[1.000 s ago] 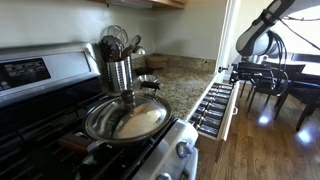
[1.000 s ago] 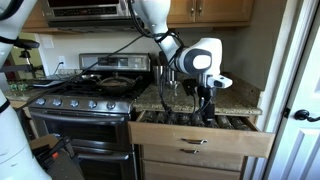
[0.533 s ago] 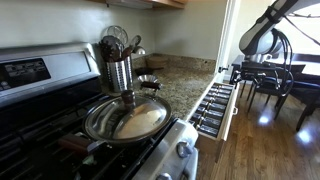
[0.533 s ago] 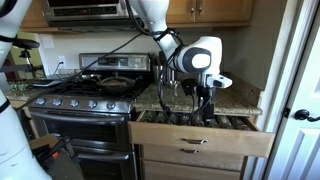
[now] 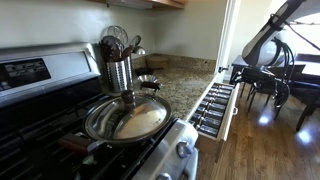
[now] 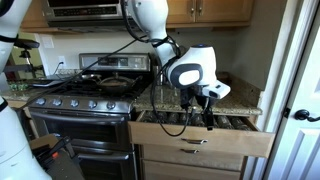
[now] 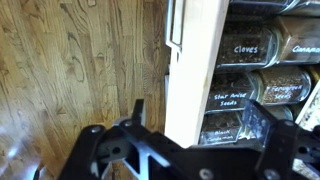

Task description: Close the drawer

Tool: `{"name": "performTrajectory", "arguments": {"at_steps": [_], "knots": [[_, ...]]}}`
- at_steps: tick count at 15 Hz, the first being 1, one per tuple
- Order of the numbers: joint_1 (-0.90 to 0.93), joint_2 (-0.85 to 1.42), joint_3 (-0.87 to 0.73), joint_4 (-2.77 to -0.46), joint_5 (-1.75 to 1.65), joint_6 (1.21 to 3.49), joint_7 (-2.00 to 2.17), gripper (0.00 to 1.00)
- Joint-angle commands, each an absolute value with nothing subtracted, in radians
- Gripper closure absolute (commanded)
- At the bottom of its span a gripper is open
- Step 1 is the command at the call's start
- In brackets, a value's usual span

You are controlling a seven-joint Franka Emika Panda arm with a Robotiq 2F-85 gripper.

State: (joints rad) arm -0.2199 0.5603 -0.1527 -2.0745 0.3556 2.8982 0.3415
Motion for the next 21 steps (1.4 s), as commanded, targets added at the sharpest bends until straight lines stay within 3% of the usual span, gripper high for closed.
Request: {"name": "performTrajectory", "arguments": {"at_steps": [1,3,6,13,17,21], "knots": [[-0.364,0.505,0.001,-2.165,0.480,2.957,0.215,0.27],[-0.447,0.498,0.089,-2.178,0.543,2.958,0.141,0.32],[-0.514,0.506,0.142,-2.169,0.584,2.909,0.094,0.53],[-0.440,0.556,0.028,-2.136,0.560,2.803,0.142,0.95],[-0.466,0.619,0.078,-2.075,0.616,2.814,0.106,1.00],[-0.442,0.695,0.076,-1.989,0.624,2.793,0.132,0.95]]}}
